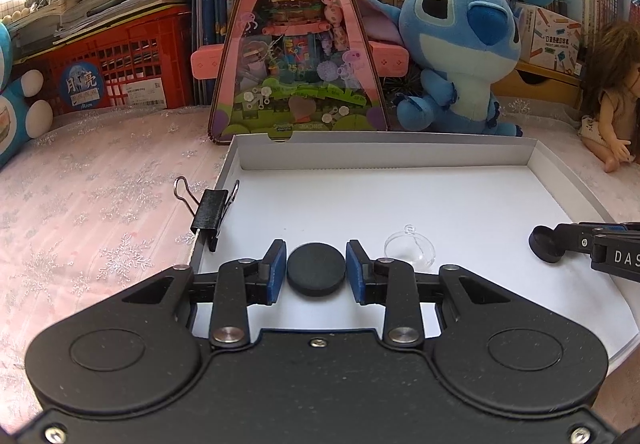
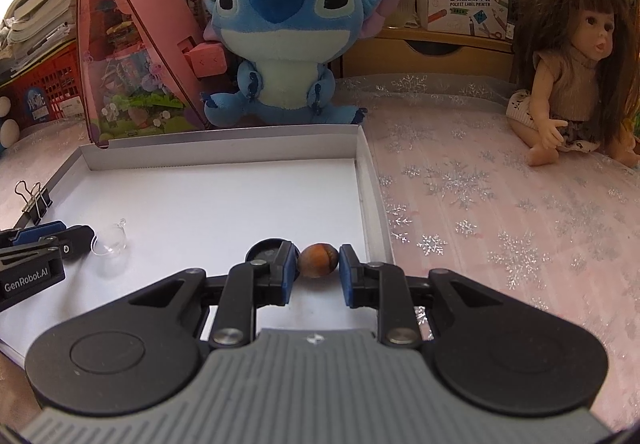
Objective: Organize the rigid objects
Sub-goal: 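Open both tools to drop the disc and nut into the tray, then withdraw both open tools from the tray back to the items on the tablecloth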
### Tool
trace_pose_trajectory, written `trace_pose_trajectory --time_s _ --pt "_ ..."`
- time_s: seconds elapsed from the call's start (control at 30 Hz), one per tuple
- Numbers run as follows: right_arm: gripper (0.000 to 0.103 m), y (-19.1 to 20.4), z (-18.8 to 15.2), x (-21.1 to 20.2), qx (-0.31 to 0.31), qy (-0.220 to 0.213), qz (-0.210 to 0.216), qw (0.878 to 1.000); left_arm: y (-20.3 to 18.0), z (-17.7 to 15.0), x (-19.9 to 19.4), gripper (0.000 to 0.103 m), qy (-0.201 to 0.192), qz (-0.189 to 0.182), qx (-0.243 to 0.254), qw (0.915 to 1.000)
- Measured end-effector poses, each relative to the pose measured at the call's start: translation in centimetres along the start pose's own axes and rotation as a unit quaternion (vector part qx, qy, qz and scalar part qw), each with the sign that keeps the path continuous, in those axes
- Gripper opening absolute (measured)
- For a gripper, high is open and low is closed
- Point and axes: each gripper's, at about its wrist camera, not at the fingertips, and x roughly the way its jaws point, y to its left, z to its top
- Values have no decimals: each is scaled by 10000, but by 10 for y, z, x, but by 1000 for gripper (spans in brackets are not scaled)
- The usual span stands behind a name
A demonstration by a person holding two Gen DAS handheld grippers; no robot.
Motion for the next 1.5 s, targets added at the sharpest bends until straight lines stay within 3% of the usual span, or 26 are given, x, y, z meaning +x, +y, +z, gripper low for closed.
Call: trace_pose_trajectory --time_s 0.1,0.17,0.37,0.8,1.17,1.5 --pt "46 -1 -1 -4 41 -45 58 10000 1 1 -2 44 33 -73 18 10000" --pt "50 -2 -2 -8 54 -99 97 9999 1 1 -7 52 57 -89 -35 9999" --pt "60 -2 -7 -24 -161 -307 81 9994 1 2 -24 64 -30 -238 -104 9997" --pt "85 -1 -30 -92 -749 -993 238 9920 -14 -19 -89 72 -449 -562 345 9968" --pt "88 -6 -69 -126 -985 -1132 441 9877 -16 -63 -134 74 -448 -879 469 9940" --pt "89 -15 -107 -147 -1155 -1128 475 9857 -7 -106 -162 75 -461 -928 423 9937"
